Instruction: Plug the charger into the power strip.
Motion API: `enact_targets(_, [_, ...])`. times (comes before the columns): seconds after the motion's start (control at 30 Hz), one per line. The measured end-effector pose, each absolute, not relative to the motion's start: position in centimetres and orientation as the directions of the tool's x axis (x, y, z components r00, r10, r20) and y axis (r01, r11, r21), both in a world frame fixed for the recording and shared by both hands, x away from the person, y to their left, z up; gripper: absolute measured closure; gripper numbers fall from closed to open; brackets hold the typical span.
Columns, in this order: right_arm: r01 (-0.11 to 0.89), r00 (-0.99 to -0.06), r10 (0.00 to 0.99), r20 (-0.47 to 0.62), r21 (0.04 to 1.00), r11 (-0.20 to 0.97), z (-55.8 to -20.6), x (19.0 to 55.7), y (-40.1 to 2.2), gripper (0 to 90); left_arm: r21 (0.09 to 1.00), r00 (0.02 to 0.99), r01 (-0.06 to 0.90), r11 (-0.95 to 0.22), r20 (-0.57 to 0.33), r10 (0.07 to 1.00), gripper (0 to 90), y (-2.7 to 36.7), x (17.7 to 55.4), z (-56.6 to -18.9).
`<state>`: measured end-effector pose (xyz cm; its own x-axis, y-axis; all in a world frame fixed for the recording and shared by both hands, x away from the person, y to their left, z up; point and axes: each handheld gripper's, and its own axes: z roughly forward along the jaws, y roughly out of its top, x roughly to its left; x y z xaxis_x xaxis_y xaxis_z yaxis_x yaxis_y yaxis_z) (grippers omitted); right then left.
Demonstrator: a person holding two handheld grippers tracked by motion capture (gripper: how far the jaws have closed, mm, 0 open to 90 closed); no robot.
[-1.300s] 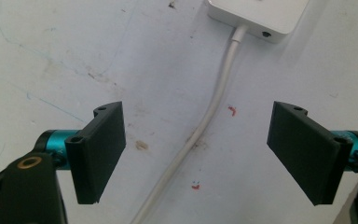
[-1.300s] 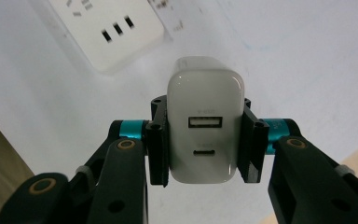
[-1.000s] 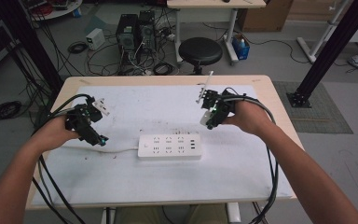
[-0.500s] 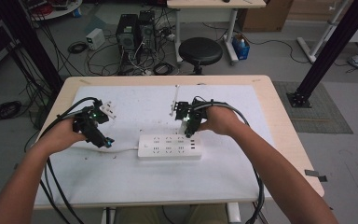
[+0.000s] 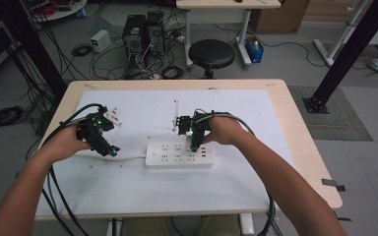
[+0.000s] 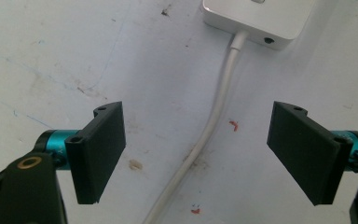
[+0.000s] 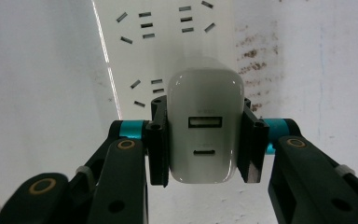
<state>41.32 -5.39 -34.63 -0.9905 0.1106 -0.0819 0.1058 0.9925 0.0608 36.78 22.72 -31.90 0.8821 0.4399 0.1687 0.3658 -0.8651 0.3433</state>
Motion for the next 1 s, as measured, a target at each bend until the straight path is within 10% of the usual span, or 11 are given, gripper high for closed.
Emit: enact_targets(1.0, [0.006,-0.995,0.007,-0.102,0.001,1.000,-36.1,41.6,-4.3,62.2,0.338,0.895,0.373,-0.864,0.114,0.431,19.3,23.2,36.9,-33.6])
